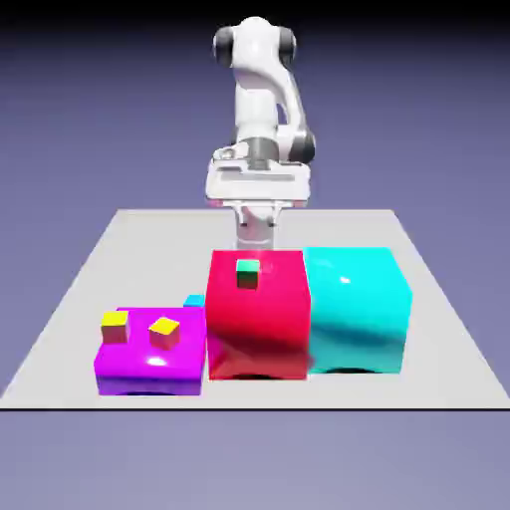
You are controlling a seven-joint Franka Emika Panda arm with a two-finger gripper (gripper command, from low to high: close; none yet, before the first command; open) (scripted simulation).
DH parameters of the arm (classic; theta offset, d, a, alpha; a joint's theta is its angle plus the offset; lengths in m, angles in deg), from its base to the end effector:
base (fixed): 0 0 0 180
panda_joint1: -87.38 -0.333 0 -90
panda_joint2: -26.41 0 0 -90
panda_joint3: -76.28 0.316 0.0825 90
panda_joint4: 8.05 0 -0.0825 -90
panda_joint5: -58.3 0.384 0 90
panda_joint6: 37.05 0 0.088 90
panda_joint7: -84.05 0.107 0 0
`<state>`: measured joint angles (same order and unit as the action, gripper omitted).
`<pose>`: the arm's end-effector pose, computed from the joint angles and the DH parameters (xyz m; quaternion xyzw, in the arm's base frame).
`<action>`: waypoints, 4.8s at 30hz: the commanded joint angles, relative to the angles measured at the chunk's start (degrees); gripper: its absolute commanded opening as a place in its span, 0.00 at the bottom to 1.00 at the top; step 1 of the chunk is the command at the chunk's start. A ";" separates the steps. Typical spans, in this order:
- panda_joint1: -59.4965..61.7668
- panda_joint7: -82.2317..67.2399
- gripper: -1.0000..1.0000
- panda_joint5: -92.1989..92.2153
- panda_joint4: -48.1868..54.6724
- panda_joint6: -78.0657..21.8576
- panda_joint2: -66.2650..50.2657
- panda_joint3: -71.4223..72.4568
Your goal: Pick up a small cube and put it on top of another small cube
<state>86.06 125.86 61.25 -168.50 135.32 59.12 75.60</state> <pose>0.3906 0.0005 0.4592 -0.8578 0.3464 -0.3479 0.1525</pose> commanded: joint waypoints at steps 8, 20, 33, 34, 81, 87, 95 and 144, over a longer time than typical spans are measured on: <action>8.05 -19.94 0.50 18.76 -1.45 -0.37 -5.25 0.66; 20.11 -49.84 0.50 46.89 -3.62 -0.93 -13.13 1.64; 33.19 -82.23 0.50 77.36 -5.98 -1.53 -21.67 2.70; 34.19 -84.73 0.50 79.70 -6.16 -1.58 -22.33 2.78; 88.06 -196.11 0.50 162.05 -2.86 -8.68 -47.76 41.36; 84.58 -190.11 0.00 158.61 -4.19 -8.46 -44.85 39.94; 73.02 -170.19 0.00 147.18 -8.60 -7.73 -35.21 35.21; 40.01 -87.55 0.00 38.46 18.53 -23.59 -31.07 -6.21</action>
<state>126.08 38.30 99.71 -149.97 111.67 28.05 69.41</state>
